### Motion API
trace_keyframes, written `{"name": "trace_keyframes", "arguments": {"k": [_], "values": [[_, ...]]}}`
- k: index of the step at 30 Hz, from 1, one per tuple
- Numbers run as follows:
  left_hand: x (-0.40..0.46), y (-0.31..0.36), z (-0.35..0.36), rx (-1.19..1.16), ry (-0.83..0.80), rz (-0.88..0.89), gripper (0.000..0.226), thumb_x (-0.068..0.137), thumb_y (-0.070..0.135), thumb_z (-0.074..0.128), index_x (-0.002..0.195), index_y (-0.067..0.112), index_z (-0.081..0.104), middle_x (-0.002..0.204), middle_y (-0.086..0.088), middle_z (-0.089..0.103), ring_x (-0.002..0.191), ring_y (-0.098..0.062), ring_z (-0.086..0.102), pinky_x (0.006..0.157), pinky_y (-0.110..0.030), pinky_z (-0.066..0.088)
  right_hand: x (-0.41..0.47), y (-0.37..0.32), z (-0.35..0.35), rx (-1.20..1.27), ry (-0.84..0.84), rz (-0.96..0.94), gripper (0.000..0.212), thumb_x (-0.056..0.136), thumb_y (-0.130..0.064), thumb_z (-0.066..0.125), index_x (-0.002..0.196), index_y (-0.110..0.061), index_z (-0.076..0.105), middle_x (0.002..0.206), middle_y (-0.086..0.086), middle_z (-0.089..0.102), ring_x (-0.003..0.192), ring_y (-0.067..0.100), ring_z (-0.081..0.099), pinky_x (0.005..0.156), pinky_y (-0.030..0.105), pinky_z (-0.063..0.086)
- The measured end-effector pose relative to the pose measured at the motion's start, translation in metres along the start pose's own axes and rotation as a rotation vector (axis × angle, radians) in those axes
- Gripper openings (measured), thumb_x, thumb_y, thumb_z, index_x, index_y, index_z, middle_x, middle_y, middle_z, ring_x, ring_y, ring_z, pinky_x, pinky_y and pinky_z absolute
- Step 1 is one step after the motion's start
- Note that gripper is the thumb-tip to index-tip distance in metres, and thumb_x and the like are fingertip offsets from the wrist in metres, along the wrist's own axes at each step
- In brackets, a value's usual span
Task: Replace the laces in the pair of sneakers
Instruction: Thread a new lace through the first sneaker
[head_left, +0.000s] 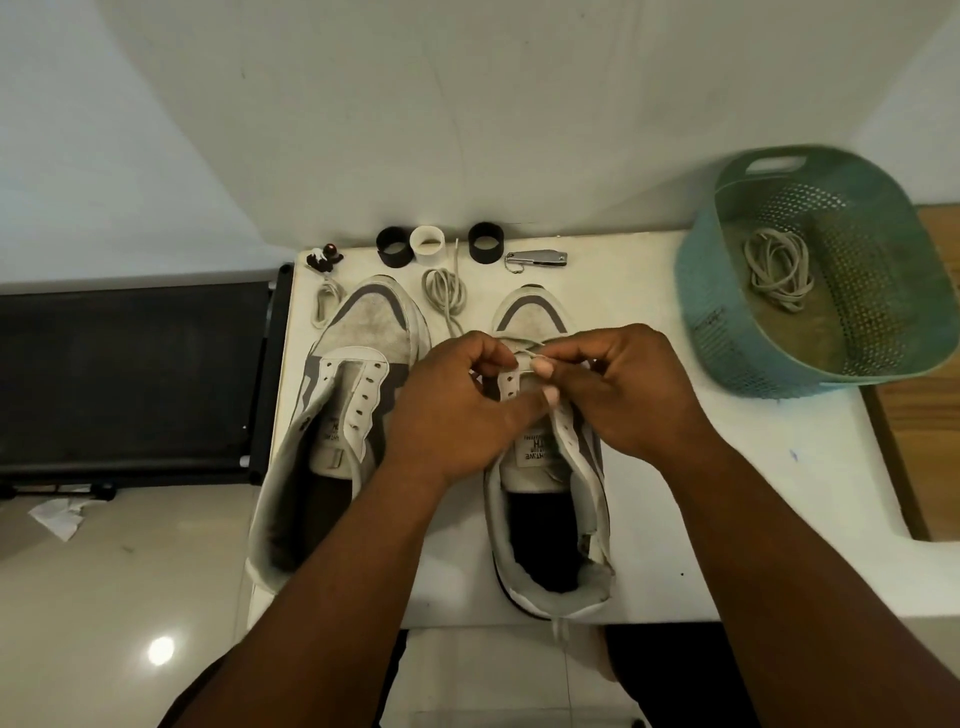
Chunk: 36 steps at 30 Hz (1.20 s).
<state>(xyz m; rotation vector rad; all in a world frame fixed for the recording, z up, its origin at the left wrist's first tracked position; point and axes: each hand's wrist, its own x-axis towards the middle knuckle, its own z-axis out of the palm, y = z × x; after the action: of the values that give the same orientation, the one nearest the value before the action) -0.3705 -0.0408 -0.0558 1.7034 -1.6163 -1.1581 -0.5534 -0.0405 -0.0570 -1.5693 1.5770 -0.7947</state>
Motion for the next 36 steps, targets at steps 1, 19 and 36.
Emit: {"name": "trace_keyframes", "arguments": {"k": [1, 19, 36], "values": [[-0.001, 0.0, 0.001, 0.075, -0.02, 0.003, 0.039, 0.068, 0.046, 0.091, 0.094, 0.032, 0.065, 0.093, 0.013, 0.064, 0.076, -0.001, 0.058, 0.069, -0.025, 0.054, 0.0, -0.001, 0.002, -0.013, -0.003, -0.027, 0.013, 0.092, -0.024, 0.073, 0.102, -0.026, 0.082, 0.092, -0.015, 0.076, 0.086, -0.003, 0.069, 0.077, 0.009, 0.049], [-0.008, 0.002, -0.003, 0.103, 0.167, -0.014, 0.009, 0.077, 0.032, 0.08, 0.085, 0.027, 0.08, 0.065, 0.018, 0.069, 0.063, 0.006, 0.067, 0.063, -0.021, 0.058, -0.003, -0.001, 0.006, -0.191, -0.132, -0.231, 0.013, 0.079, -0.026, 0.068, 0.078, -0.022, 0.081, 0.07, -0.01, 0.064, 0.066, 0.007, 0.061, 0.06, 0.034, 0.051], [-0.007, 0.001, -0.001, -0.029, 0.167, -0.052, 0.024, 0.063, 0.044, 0.072, 0.081, 0.029, 0.077, 0.065, 0.018, 0.071, 0.058, 0.002, 0.067, 0.058, -0.024, 0.058, -0.004, 0.003, 0.016, -0.198, -0.021, -0.2, 0.016, 0.083, -0.029, 0.07, 0.091, -0.023, 0.082, 0.081, -0.009, 0.071, 0.076, 0.007, 0.065, 0.069, 0.033, 0.055]]}}
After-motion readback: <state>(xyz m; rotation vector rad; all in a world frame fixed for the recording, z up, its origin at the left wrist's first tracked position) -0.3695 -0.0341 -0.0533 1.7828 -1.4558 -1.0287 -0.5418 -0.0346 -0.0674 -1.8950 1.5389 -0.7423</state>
